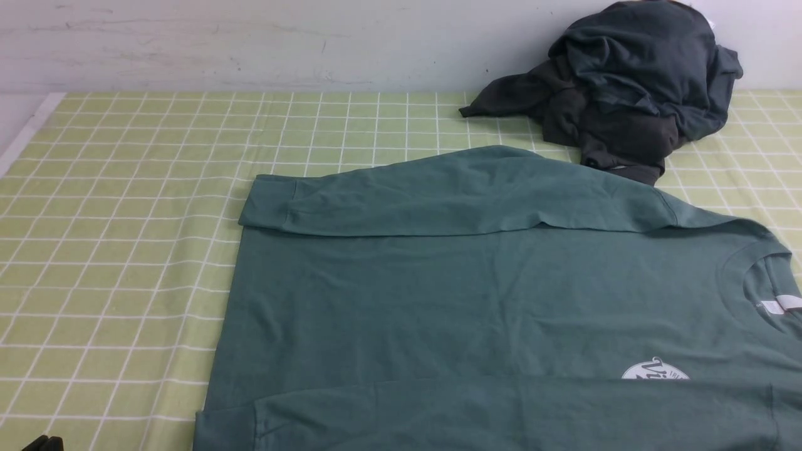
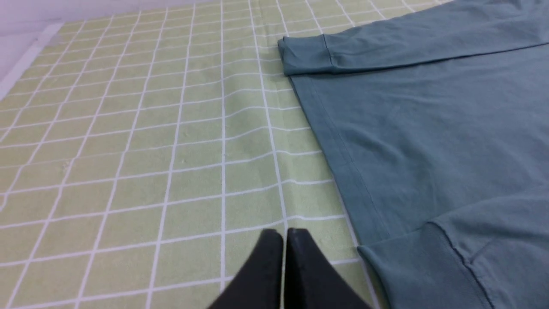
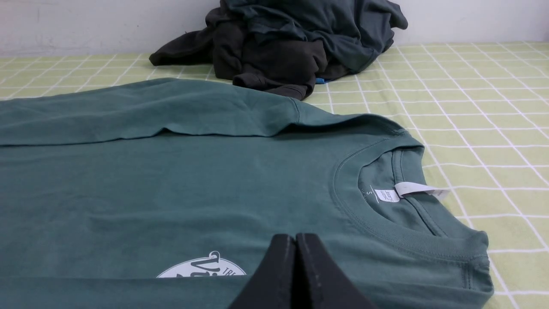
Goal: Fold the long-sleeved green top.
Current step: Use the left arm to clamp the cuff closest to it
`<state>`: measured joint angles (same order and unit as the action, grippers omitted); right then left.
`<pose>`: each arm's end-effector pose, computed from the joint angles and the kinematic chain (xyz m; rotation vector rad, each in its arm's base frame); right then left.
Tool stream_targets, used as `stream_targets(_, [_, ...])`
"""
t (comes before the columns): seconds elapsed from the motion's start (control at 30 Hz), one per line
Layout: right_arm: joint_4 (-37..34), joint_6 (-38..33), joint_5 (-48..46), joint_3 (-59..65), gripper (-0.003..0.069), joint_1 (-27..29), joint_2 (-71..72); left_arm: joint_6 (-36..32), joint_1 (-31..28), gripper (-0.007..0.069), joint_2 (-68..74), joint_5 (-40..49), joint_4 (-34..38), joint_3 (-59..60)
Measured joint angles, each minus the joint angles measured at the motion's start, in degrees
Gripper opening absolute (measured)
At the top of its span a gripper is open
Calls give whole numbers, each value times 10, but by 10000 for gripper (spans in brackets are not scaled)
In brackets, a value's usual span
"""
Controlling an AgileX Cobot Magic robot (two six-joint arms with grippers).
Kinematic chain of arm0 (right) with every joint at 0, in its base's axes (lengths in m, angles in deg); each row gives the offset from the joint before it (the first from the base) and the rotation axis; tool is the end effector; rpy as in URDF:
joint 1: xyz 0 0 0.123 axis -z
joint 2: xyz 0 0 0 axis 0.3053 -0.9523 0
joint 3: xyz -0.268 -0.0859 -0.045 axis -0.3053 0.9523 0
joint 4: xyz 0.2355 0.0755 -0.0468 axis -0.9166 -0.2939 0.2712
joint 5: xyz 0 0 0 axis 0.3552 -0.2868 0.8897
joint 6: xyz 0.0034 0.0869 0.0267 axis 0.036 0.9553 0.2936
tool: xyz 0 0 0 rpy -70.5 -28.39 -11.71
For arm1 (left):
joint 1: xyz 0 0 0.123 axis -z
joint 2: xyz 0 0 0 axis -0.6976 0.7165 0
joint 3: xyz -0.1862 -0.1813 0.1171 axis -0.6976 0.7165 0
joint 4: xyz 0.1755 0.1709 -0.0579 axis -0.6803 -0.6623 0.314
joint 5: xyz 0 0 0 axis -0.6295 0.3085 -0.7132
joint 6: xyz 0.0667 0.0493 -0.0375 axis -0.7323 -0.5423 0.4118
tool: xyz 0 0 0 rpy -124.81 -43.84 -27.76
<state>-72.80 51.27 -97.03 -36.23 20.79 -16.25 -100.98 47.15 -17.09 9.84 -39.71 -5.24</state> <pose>0.0530 0.0001 0.1735 0.1056 1.8515 0.0523 0.0533 -0.0074 0.1745 0.1549 1.8251 -0.0275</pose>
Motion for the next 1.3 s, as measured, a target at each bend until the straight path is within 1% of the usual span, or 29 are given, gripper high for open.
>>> stream_targets(0.2, [0, 0, 19, 1, -13, 0, 0, 2, 0, -1, 0, -25, 0, 1])
stream_targets(0.3, [-8, 0, 90, 2, -13, 0, 0, 2, 0, -1, 0, -80, 0, 1])
stream_targets(0.33, [-14, 3, 128, 2, -13, 0, 0, 2, 0, -1, 0, -112, 0, 1])
stream_targets(0.4, [-33, 0, 243, 2, -13, 0, 0, 2, 0, -1, 0, -212, 2, 1])
stream_targets(0.43, [-38, 3, 284, 2, -13, 0, 0, 2, 0, -1, 0, -239, 2, 1])
stream_targets(0.5, [-41, 8, 380, 2, -13, 0, 0, 2, 0, -1, 0, -332, 4, 1])
stream_targets(0.6, [-46, 46, 501, 2, -13, 0, 0, 6, 0, -1, 0, -438, 4, 1])
stream_targets(0.63, [-47, 64, 530, 2, -13, 0, 0, 7, 0, -1, 0, -472, 4, 1])
stream_targets(0.67, [-47, 69, 536, 2, -13, 0, 0, 7, 0, -1, 0, -472, 4, 1])
stream_targets(0.7, [-50, 99, 574, 2, -13, 0, 0, 14, 0, -1, 0, -518, 6, 1])
stream_targets(0.73, [-50, 122, 595, 2, -13, 0, 0, 35, 0, -1, 0, -546, 6, 1])
stream_targets(0.77, [-50, 125, 597, 2, -13, 0, 0, 40, 0, -1, 0, -546, 6, 0])
stream_targets(0.8, [-45, 142, 606, 2, -13, 0, 0, 81, 0, -1, 0, -549, 4, -13])
stream_targets(0.83, [-39, 149, 605, 1, -13, 0, 0, 106, 0, -1, 0, -534, 0, -33])
stream_targets(0.87, [-27, 155, 587, -10, -13, 0, 0, 143, 0, -1, 5, -501, -14, -72])
stream_targets(0.9, [-14, 159, 570, -24, -13, 0, -1, 156, 0, -1, 14, -471, -26, -105])
stream_targets(0.93, [17, 161, 534, -61, -13, 0, -10, 169, 0, -1, 36, -415, -50, -159])
stream_targets(0.97, [17, 161, 534, -61, -13, 0, -10, 169, 0, -1, 40, -405, -55, -169])
stream_targets(1.0, [58, 161, 481, -115, -13, 0, -31, 176, 0, -1, 83, -322, -90, -244])
stream_targets(1.03, [85, 162, 441, -151, -13, 0, -49, 178, 0, -1, 114, -273, -108, -286])
stream_targets(1.07, [112, 162, 394, -188, -13, 0, -70, 179, 0, -1, 146, -231, -125, -324])
stream_targets(1.1, [122, 162, 385, -202, -13, 0, -79, 179, 0, -1, 153, -231, -132, -331])
stream_targets(1.13, [150, 163, 315, -241, -13, 0, -114, 182, 0, -1, 201, -177, -148, -370])
stream_targets(1.2, [172, 163, 245, -280, -13, 0, -148, 183, 0, -1, 249, -138, -155, -397])
stream_targets(1.23, [186, 163, 157, -313, -13, -1, -207, 189, 0, -1, 307, -83, -146, -416])
stream_targets(1.27, [186, 163, 118, -322, -13, -3, -230, 189, 1, -1, 332, -53, -135, -421])
stream_targets(1.3, [179, 163, 56, -331, -13, -8, -258, 187, 3, -1, 361, -10, -116, -425])
